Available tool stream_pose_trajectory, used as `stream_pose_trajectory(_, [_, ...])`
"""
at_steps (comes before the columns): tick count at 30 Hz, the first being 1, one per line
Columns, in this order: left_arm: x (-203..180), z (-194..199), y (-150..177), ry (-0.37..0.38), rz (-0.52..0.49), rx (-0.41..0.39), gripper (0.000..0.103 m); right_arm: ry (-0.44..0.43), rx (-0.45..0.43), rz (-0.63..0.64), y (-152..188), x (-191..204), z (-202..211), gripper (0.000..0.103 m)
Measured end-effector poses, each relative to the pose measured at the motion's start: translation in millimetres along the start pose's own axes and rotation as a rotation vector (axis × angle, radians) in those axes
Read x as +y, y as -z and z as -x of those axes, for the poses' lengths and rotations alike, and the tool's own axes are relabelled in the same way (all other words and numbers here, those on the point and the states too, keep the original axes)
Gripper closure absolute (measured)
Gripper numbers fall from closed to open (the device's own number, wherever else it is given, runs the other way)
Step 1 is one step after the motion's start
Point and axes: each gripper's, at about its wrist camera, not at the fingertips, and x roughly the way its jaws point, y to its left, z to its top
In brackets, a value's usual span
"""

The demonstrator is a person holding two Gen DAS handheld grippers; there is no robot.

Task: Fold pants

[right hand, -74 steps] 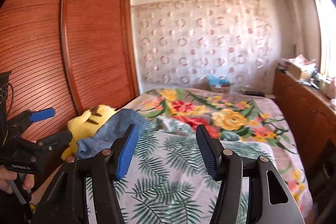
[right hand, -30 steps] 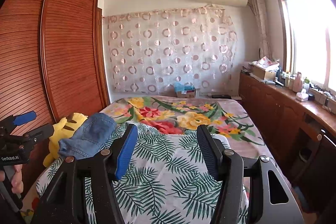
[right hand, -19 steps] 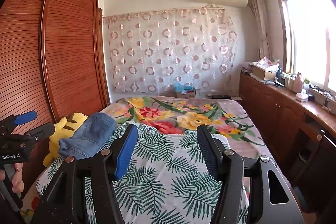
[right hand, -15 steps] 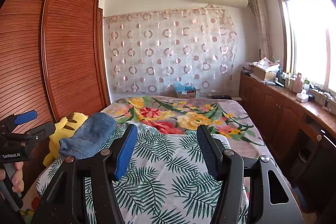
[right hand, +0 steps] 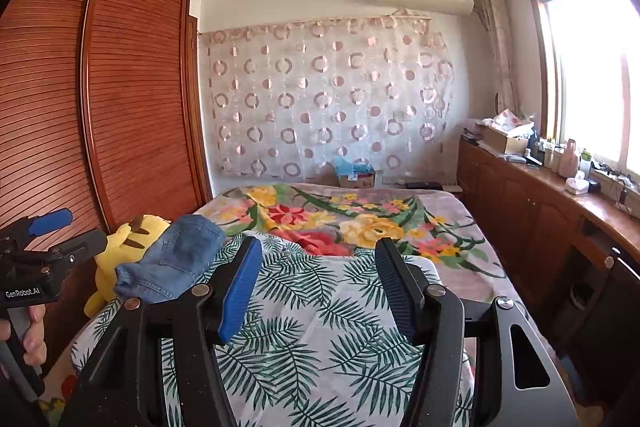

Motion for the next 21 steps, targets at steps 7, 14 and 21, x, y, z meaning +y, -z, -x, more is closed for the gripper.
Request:
stream_pose_trajectory(7, [0.5,0.3,0.0,0.001,0.0,0.0,0.0,-0.002,0.0,0.001,2.1,0.7,0.6,0.042])
stream_pose_trajectory(14, [-0.2,0.3,0.0,0.0,0.0,-0.001,0.0,-0.003,-0.002,0.001,1.4,-1.4,1.5,0.042])
stream_pose_trajectory(21, [-0.1,0.4,0.1,0.001,0.001,-0.001,0.0,-0.003,-0.002,0.002,2.4,-1.0,1.4,0.042])
